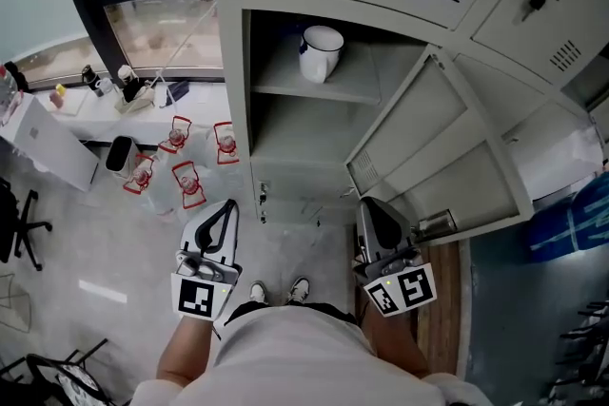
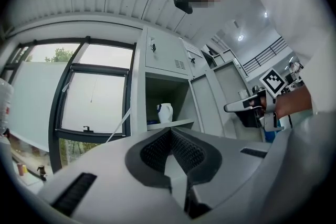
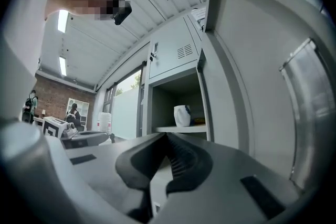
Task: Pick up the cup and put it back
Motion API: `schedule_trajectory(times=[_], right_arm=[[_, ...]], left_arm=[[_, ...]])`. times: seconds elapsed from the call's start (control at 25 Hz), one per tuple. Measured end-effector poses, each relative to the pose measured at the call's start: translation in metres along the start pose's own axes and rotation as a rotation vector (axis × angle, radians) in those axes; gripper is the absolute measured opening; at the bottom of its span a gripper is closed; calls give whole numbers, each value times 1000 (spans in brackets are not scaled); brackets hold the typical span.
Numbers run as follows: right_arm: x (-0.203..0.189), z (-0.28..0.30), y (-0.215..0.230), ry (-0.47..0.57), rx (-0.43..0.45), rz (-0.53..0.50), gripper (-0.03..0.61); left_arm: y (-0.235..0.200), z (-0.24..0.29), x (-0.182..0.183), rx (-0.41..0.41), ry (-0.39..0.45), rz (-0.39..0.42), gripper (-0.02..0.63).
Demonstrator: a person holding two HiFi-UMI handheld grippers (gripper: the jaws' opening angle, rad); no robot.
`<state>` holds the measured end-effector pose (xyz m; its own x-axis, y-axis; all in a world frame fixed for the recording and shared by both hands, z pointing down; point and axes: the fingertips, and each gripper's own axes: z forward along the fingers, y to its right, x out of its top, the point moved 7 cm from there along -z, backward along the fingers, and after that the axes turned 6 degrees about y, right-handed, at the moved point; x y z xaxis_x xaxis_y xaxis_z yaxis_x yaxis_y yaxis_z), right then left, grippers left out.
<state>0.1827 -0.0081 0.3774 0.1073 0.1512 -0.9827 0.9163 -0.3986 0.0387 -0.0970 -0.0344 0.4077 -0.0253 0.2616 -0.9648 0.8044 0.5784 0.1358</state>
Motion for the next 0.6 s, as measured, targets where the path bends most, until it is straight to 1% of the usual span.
schedule_trajectory(times=[0.2, 0.36, 0.52, 0.56, 0.6], right_arm=[[-1, 12, 6, -9, 19, -4, 17], [-1, 31, 4, -18, 61, 0, 18], [3, 54, 3, -5, 93, 20, 20], [4, 60, 3, -2, 100, 28, 39], [6, 66, 4, 2, 106, 35, 89]], left_arm=[[2, 4, -2, 5, -8, -5, 21], [0, 4, -3, 10, -13, -8, 21], [-6, 5, -2, 8, -18, -9, 21], [-8, 5, -1, 8, -18, -8, 21], [-9, 5, 0, 8, -17, -6, 21]])
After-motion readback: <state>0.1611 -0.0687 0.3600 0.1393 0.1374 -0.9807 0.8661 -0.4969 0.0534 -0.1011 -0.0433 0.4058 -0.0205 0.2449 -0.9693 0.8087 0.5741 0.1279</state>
